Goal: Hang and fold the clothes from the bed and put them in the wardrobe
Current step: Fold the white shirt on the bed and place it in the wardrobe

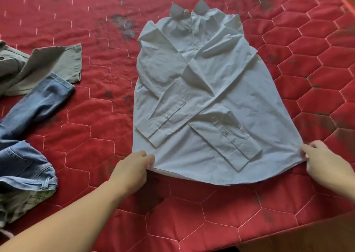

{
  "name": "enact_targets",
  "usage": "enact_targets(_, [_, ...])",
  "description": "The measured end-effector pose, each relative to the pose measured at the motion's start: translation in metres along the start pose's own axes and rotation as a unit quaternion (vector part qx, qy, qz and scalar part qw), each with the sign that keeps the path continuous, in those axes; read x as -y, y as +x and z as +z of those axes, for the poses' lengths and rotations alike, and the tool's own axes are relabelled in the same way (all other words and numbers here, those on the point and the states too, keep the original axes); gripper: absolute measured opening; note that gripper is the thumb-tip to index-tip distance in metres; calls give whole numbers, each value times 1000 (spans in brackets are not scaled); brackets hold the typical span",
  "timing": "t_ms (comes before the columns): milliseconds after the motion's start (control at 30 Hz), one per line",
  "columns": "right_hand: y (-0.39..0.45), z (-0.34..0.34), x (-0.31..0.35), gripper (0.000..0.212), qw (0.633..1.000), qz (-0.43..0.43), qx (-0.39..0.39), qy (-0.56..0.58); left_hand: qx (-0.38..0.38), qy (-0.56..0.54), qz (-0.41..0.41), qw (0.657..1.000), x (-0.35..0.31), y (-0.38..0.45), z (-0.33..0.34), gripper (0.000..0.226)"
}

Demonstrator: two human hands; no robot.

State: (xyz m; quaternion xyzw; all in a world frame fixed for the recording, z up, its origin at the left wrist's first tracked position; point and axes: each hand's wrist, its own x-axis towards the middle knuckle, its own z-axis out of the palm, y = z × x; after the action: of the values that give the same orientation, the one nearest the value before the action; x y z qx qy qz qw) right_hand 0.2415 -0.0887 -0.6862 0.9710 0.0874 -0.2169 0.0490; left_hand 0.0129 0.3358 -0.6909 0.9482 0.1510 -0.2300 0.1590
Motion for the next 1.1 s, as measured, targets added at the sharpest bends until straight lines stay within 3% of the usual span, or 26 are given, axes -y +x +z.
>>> enact_targets(100, [3,-11,-4,13,1000,5,-6,28,-6,-39,-4,999,4,1,-6,39])
enact_targets(200, [2,-10,5,76,993,-97,47,-49,-27,-24,-12,999,4,3,-11,36])
enact_targets(233, [2,-8,9,84,989,-116,56,-73,-32,-4,-15,999,3,4,-10,31])
enact_targets(267, [3,-7,13,80,988,-123,55,-73,-40,15,-25,999,3,5,-9,25])
enact_targets(333, [12,-5,22,53,993,-120,13,-16,-58,25,-73,995,4,7,-6,15])
enact_targets(400, [21,-7,28,26,992,-107,-32,53,-67,-36,-145,986,5,10,-8,16])
enact_targets(467, [32,-17,34,17,991,-83,-50,97,-76,-103,-194,973,7,18,-14,19])
enact_targets(567, [51,-42,47,16,989,-51,-54,125,-125,-218,-198,948,7,38,-33,17])
enact_targets(700, [81,-84,66,14,956,-19,-58,286,-172,-413,-210,869,5,70,-72,18])
enact_targets(833, [125,-127,79,15,902,2,-8,432,-225,-440,-194,847,12,109,-117,25])
enact_targets(933, [168,-157,93,16,882,14,-24,470,-262,-450,-194,831,20,149,-151,24])
enact_targets(1000, [200,-173,107,14,858,28,-39,512,-314,-461,-215,802,24,179,-172,21])
enact_targets(1067, [230,-182,125,27,824,46,-46,562,-351,-462,-249,775,28,205,-184,15])
enact_targets(1100, [241,-181,132,41,835,44,-59,545,-350,-426,-269,790,28,214,-183,26])
